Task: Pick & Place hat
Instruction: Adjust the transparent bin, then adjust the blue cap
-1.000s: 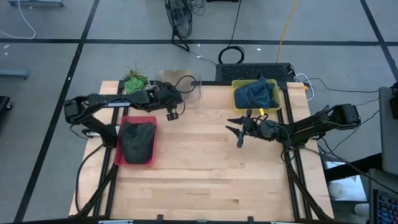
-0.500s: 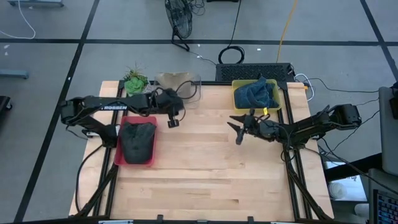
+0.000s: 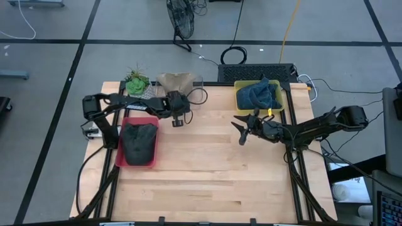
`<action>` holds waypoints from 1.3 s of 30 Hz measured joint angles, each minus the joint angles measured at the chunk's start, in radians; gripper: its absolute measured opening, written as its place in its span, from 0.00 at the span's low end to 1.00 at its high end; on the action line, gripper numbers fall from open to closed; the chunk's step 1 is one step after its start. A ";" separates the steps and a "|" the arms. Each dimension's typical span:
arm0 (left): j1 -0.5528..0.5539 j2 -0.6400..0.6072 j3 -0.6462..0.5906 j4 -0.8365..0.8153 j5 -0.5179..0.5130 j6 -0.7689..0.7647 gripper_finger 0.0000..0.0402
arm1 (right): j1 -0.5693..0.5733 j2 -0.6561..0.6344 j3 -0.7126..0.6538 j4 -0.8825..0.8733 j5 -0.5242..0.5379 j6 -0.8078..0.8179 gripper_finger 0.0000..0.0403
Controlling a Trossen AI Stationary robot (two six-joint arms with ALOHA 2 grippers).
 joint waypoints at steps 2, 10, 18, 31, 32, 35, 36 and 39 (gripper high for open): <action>0.016 0.008 0.000 0.019 -0.003 0.004 0.12 | 0.000 -0.010 0.000 -0.026 -0.002 0.000 0.32; 0.022 0.000 0.000 0.032 0.046 0.025 0.12 | 0.000 -0.019 0.000 -0.083 -0.116 0.015 0.32; -0.020 -0.002 0.000 0.034 0.053 0.008 0.12 | 0.000 -0.054 0.000 0.069 -0.399 0.080 0.32; -0.052 -0.173 0.000 -0.071 0.004 0.004 0.12 | 0.000 -0.210 0.145 -0.653 0.231 0.349 0.16; -0.052 -0.202 0.000 -0.073 0.001 0.002 0.12 | -0.002 -0.212 0.177 -0.708 0.252 0.376 0.13; -0.053 -0.288 0.000 -0.056 0.005 -0.012 0.12 | -0.017 -0.217 0.290 -0.942 0.285 0.466 0.05; -0.053 -0.317 0.000 -0.049 0.010 -0.016 0.12 | -0.031 -0.215 0.331 -1.044 0.285 0.498 0.03; -0.054 -0.389 0.001 -0.002 0.029 -0.024 0.12 | -0.083 -0.204 0.434 -1.374 0.289 0.649 0.01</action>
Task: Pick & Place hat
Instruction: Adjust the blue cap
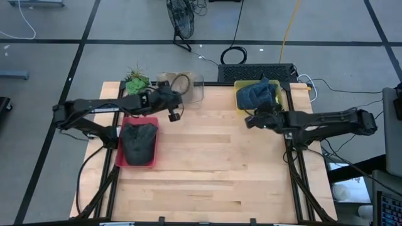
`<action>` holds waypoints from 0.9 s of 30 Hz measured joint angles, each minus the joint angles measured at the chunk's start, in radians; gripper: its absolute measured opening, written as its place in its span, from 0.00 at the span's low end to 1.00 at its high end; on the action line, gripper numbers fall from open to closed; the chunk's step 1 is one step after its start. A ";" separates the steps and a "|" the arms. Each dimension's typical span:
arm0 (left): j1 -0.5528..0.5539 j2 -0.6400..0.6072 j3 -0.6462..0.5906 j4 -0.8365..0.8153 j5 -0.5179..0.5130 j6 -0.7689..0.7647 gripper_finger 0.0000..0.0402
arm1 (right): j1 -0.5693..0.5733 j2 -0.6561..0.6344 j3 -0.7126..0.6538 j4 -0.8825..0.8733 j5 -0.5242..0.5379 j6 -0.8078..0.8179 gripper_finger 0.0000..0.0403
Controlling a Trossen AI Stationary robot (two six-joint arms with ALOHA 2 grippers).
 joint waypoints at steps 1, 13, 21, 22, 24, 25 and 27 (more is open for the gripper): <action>0.000 -0.022 0.000 0.008 0.010 0.000 0.12 | -0.023 0.002 0.027 -0.094 -0.005 0.054 0.01; -0.005 -0.117 0.000 0.055 0.159 0.003 0.12 | -0.310 0.054 0.060 -0.361 -0.241 0.145 0.00; -0.005 -0.118 0.000 0.034 0.159 0.028 0.12 | -0.453 0.135 0.056 -0.304 -0.269 0.095 0.00; -0.005 -0.118 0.000 0.034 0.159 0.032 0.12 | -0.466 0.145 0.052 -0.275 -0.274 0.082 0.00; -0.005 -0.118 0.000 0.034 0.159 0.035 0.12 | -0.490 0.165 0.039 -0.225 -0.306 0.059 0.00; -0.005 -0.118 0.000 0.034 0.159 0.035 0.12 | -0.504 0.176 0.031 -0.205 -0.320 0.045 0.00; -0.005 -0.118 0.000 0.034 0.159 0.035 0.12 | -0.531 0.200 0.019 -0.194 -0.322 0.036 0.00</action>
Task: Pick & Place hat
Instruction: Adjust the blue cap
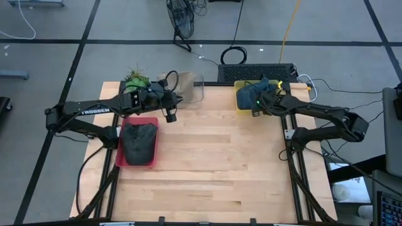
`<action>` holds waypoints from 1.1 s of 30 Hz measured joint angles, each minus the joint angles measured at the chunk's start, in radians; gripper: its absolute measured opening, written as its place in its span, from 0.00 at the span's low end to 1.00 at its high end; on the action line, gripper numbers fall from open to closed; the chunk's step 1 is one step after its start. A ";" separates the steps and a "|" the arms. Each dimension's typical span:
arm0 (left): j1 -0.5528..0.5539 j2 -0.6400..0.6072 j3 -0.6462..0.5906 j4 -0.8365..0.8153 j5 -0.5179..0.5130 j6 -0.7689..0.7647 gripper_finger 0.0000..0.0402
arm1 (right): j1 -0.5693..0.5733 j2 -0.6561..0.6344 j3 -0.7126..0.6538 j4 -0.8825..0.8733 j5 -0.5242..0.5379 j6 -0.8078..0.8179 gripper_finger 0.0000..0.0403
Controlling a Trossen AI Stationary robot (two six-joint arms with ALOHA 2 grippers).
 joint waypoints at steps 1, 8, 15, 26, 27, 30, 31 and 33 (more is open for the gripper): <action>0.000 0.000 0.000 0.000 0.000 -0.002 0.12 | -0.015 0.012 -0.006 0.002 0.003 -0.006 0.00; 0.000 0.000 0.000 -0.001 0.000 -0.018 0.12 | -0.097 0.043 -0.060 0.086 0.006 -0.090 0.00; 0.000 0.000 0.000 -0.011 0.000 -0.038 0.12 | -0.095 -0.055 -0.044 0.062 0.000 -0.156 0.00; 0.000 0.000 0.000 0.003 0.000 -0.037 0.12 | -0.180 -0.130 0.006 0.552 -0.017 -0.365 0.00; 0.000 0.000 0.000 0.005 0.000 -0.037 0.12 | -0.207 -0.097 0.017 0.580 -0.027 -0.381 0.00; 0.000 0.000 0.000 0.002 0.008 -0.037 0.12 | -0.287 0.012 0.058 0.611 -0.037 -0.437 0.00; 0.000 0.000 0.000 0.000 0.008 -0.036 0.12 | -0.313 0.050 0.068 0.610 -0.057 -0.445 0.00; 0.000 0.000 0.000 -0.006 0.008 -0.035 0.12 | -0.356 0.120 0.079 0.624 -0.124 -0.448 0.00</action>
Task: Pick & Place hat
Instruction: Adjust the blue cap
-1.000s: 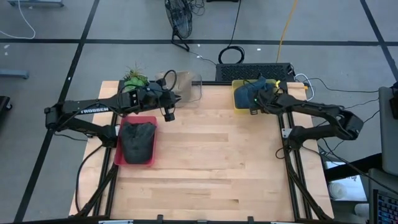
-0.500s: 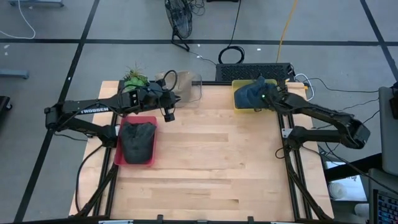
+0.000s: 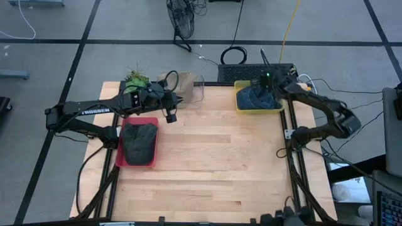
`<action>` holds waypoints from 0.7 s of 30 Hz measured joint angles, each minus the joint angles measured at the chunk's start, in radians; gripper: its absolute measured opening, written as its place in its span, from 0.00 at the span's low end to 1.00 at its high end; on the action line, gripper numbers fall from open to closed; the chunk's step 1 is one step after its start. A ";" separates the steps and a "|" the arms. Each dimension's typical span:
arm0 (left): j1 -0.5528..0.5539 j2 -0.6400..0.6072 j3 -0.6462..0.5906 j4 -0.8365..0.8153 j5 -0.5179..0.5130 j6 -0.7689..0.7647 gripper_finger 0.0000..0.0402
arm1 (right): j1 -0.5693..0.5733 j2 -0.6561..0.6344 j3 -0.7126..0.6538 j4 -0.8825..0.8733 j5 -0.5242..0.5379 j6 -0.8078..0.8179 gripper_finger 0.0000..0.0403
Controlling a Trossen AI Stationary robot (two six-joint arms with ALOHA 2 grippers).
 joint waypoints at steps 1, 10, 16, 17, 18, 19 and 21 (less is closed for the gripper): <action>0.000 0.000 0.000 -0.003 0.000 0.000 0.12 | -0.018 0.030 0.003 0.003 -0.034 0.000 0.00; 0.000 0.000 0.000 -0.056 0.000 0.000 0.12 | -0.052 0.137 0.006 -0.135 -0.039 0.010 0.00; 0.000 0.000 0.000 -0.040 0.000 -0.001 0.12 | -0.038 0.117 0.006 -0.110 -0.041 0.026 0.00; 0.000 0.000 0.000 -0.037 0.000 -0.003 0.12 | -0.038 0.123 0.006 -0.104 -0.041 0.034 0.00; 0.000 0.000 0.000 -0.034 0.000 -0.004 0.12 | -0.041 0.132 0.006 -0.099 -0.040 0.043 0.00; 0.000 0.000 0.000 -0.031 0.000 -0.005 0.12 | -0.043 0.144 0.004 -0.090 -0.046 0.054 0.00; 0.000 0.000 0.000 -0.029 0.000 -0.006 0.12 | -0.047 0.173 -0.003 -0.068 -0.080 0.065 0.00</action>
